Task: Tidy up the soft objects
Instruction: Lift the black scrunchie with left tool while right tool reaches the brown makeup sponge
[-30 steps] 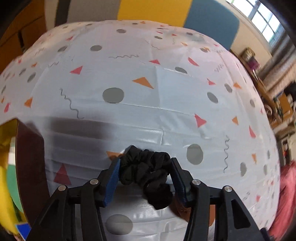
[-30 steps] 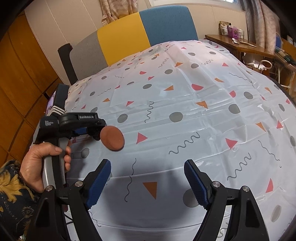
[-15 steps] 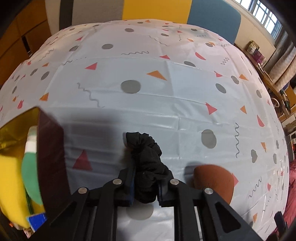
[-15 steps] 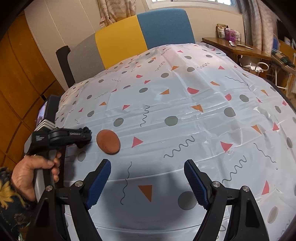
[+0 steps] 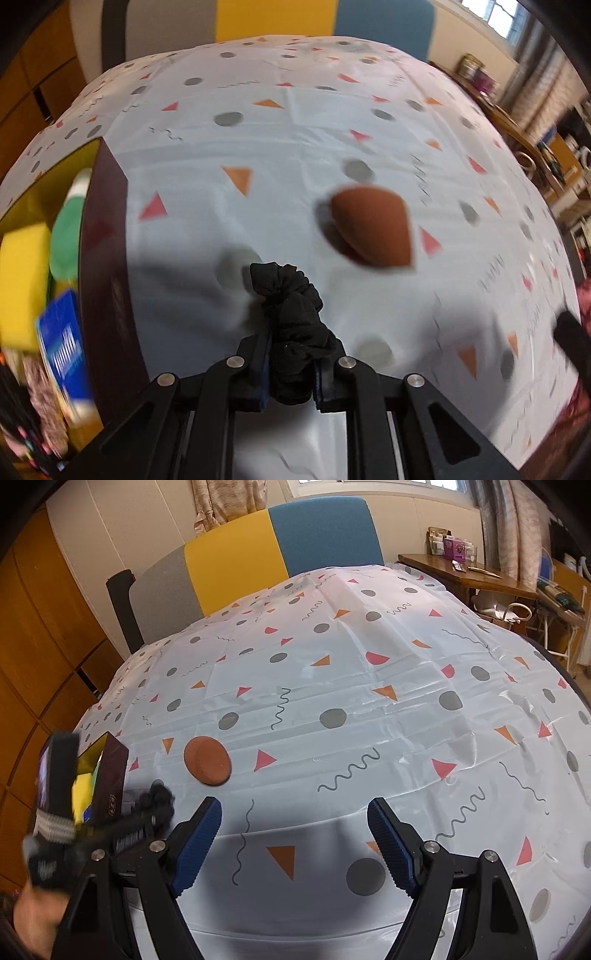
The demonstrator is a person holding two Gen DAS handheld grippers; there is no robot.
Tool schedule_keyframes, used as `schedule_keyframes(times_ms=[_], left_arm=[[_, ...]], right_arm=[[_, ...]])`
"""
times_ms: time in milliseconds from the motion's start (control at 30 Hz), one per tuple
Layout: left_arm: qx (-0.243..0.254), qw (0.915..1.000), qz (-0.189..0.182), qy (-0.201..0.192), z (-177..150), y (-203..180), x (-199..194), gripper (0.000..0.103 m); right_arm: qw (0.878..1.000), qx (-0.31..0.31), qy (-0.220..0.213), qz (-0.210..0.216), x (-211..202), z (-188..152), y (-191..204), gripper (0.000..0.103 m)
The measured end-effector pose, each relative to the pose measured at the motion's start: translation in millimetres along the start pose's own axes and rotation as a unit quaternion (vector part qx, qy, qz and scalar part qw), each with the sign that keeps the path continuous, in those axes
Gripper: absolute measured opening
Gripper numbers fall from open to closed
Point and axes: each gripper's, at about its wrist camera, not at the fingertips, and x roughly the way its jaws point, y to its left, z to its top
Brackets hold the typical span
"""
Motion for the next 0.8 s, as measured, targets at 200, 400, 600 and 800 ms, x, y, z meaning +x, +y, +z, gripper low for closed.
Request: schedule_keyframes(times_ms=[200,400,600,800], left_arm=[[0.060,0.9978,-0.009,-0.026,-47.8,-22.1,-15.6,0.015],[0.111,0.9902,-0.004,-0.084,-80.9,-30.9,-21.8,0.015],[0.123,0.9856,-0.011,-0.116,-88.7,-29.8,-19.9,0.016],[0.132,0.9795,-0.022,-0.151,-98.9,-24.8,-21.1,0.016]], right_arm=[[1.000,-0.004,0.002,-0.008,0.8,-2.1,0.4,0.082],[1.000,-0.017,0.013,-0.017,8.3,-7.6,4.8,0.082],[0.999,-0.015,0.031,-0.018,20.4,-13.2,4.5,0.082],[0.999,-0.001,0.046,-0.010,28.1,-16.0,1.0,0.082]])
